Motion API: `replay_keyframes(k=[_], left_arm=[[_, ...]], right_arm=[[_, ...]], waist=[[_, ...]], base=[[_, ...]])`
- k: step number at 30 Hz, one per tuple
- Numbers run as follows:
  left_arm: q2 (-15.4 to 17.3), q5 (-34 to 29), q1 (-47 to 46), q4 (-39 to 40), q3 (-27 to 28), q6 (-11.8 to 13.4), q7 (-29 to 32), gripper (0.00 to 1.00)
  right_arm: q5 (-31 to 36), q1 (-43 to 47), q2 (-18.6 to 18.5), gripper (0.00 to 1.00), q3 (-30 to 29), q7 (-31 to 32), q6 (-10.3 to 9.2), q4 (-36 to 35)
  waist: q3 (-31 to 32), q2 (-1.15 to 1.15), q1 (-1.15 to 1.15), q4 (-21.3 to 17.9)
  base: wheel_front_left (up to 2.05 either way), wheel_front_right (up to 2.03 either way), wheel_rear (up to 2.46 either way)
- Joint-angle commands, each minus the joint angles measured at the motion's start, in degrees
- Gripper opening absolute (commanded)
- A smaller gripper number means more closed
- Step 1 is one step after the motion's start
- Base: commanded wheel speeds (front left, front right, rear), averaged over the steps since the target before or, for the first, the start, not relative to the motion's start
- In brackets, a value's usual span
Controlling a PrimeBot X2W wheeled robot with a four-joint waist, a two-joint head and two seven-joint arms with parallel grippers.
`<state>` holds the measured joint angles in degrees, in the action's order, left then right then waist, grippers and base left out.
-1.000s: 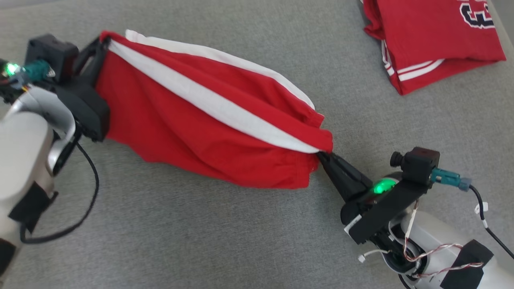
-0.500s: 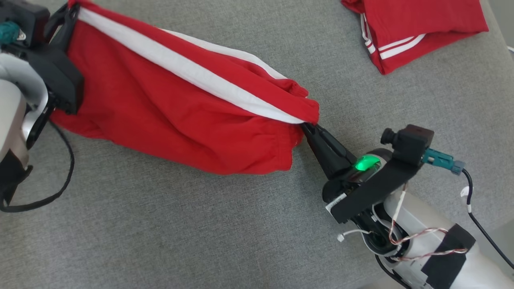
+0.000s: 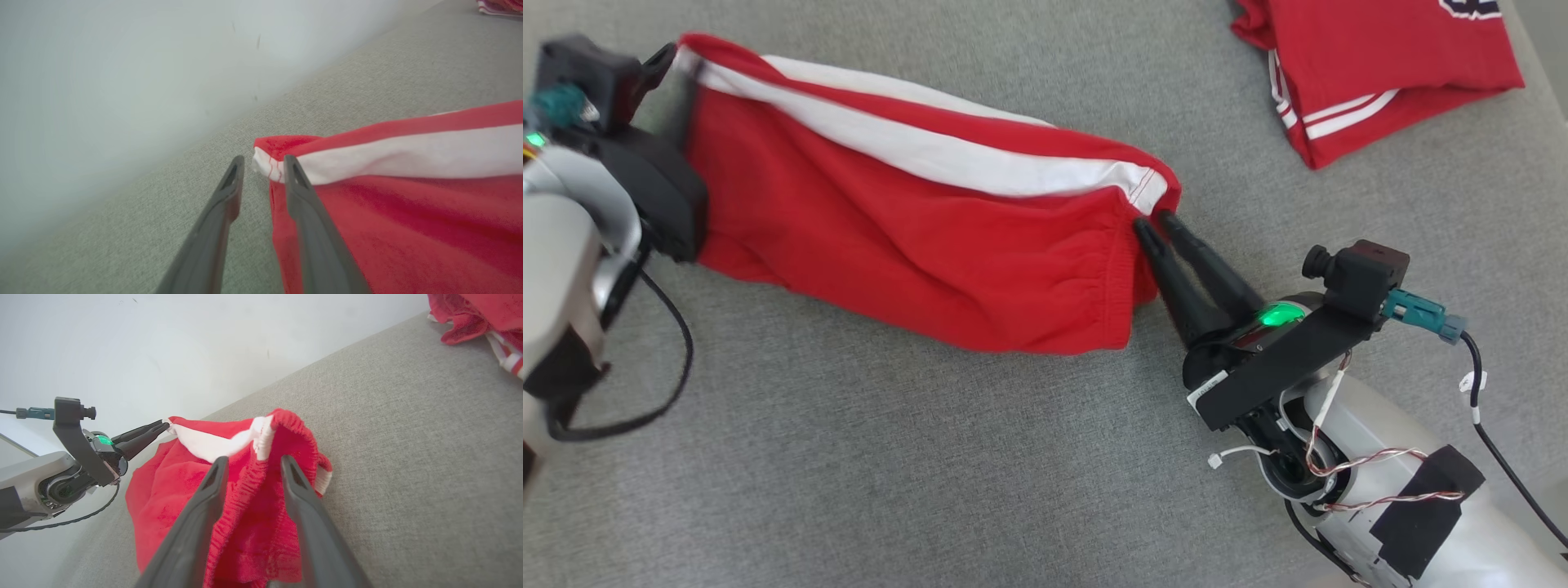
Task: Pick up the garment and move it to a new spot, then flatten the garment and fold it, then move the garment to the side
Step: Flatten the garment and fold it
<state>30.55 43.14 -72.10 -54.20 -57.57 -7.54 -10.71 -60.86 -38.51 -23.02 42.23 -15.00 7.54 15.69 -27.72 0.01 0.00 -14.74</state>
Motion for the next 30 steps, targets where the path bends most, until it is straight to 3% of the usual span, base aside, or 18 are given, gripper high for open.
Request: replay_keyframes(k=[1,7,11,18,23,27,30], left_arm=[[-0.68,1.48,1.86,-0.41,-0.47,0.16,-1.16,1.0],[-1.14,3.57,4.86,-0.57,0.28,0.16,-3.71,1.0],[-0.73,4.26,7.75,0.91,3.02,0.42,-4.49,1.0],[1.75,0.02,17.7,11.79,14.07,5.05,-4.47,1.0],[1.75,-3.61,26.48,18.65,21.13,7.51,-4.49,1.0],[0.96,-5.6,31.04,20.67,24.16,6.85,-4.49,1.0],[1.09,-6.18,32.0,19.74,24.47,4.62,-4.49,1.0]], right_arm=[[0.95,0.73,0.27,1.0,-0.45,-0.21,-0.15,0.53],[2.1,3.45,-0.15,1.0,-3.58,-0.2,-0.15,0.98],[4.35,7.23,0.37,1.0,-8.96,-0.13,-0.16,-0.11],[12.87,15.56,5.16,1.0,-22.9,-0.11,-0.15,-3.48],[19.9,21.85,9.23,1.0,-30.95,-0.11,-0.15,-6.69],[25.91,25.99,11.89,1.0,-33.98,-0.11,-0.15,-9.54],[29.74,28.72,14.09,1.0,-34.04,-0.1,-0.15,-10.82]], waist=[[1.83,-0.01,0.0,0.53],[5.69,-0.01,0.0,1.19],[8.77,-0.01,0.0,1.77],[12.38,-0.01,0.0,1.95],[14.26,-0.01,0.0,1.91],[14.79,-0.01,0.0,1.99],[14.92,-0.01,0.0,1.62]], base=[[0.0,0.0,0.0],[0.0,0.0,0.0],[0.0,0.0,0.0],[0.0,0.0,0.0],[0.0,0.0,0.0],[0.0,0.0,0.0],[0.0,0.0,0.0]])
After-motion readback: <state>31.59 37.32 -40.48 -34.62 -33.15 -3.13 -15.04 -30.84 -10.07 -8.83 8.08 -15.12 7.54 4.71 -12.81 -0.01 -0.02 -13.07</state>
